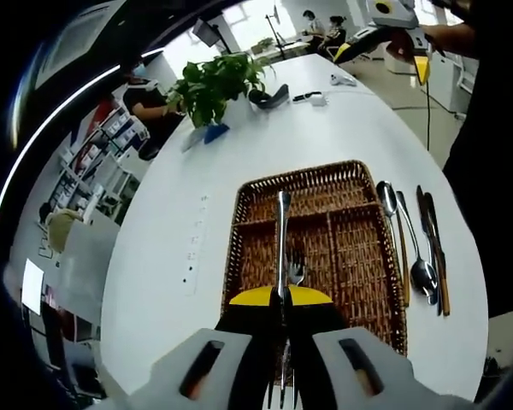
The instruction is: Arrange the knives, forks, and spoons in their matching storage slots by inserting each utensil handle-first until every utensil is classified and aligned in the correct compartment
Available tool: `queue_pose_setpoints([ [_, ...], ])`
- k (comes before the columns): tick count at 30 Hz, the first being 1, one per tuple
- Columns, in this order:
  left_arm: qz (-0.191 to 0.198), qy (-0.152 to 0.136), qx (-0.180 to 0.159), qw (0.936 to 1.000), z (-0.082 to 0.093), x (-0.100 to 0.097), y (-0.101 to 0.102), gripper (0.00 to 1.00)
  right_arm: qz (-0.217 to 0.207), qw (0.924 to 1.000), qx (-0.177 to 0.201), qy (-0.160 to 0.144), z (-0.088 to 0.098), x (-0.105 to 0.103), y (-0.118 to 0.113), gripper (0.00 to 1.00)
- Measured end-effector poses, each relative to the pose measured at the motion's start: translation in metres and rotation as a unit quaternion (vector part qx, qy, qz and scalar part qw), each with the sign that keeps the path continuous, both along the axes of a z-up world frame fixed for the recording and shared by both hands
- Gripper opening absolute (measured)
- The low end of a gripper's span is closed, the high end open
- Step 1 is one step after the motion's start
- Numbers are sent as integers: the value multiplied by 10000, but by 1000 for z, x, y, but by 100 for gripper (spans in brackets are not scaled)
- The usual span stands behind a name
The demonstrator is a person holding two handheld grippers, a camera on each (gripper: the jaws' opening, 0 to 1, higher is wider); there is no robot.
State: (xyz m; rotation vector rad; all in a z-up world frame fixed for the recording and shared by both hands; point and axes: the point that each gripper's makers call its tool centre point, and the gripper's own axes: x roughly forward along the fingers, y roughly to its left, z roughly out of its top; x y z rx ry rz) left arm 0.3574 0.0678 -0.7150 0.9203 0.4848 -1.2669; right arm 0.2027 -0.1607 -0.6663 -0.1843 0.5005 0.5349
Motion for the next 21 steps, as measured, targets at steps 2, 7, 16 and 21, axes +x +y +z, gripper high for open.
queue_pose_setpoints([
  [2, -3, 11, 0, 10000, -4, -1, 0, 2, -23, 10000, 7, 3, 0, 0, -1, 100],
  [7, 8, 68, -1, 10000, -13, -2, 1, 2, -50, 10000, 14, 21, -3, -1, -3, 100],
  [16, 93, 95, -109, 9999, -25, 0, 3, 2, -63, 10000, 30, 42, -3, 0, -2, 100],
  [21, 87, 207, -186, 9996, -33, -3, 1, 1, -77, 10000, 27, 54, -3, 1, -3, 100],
])
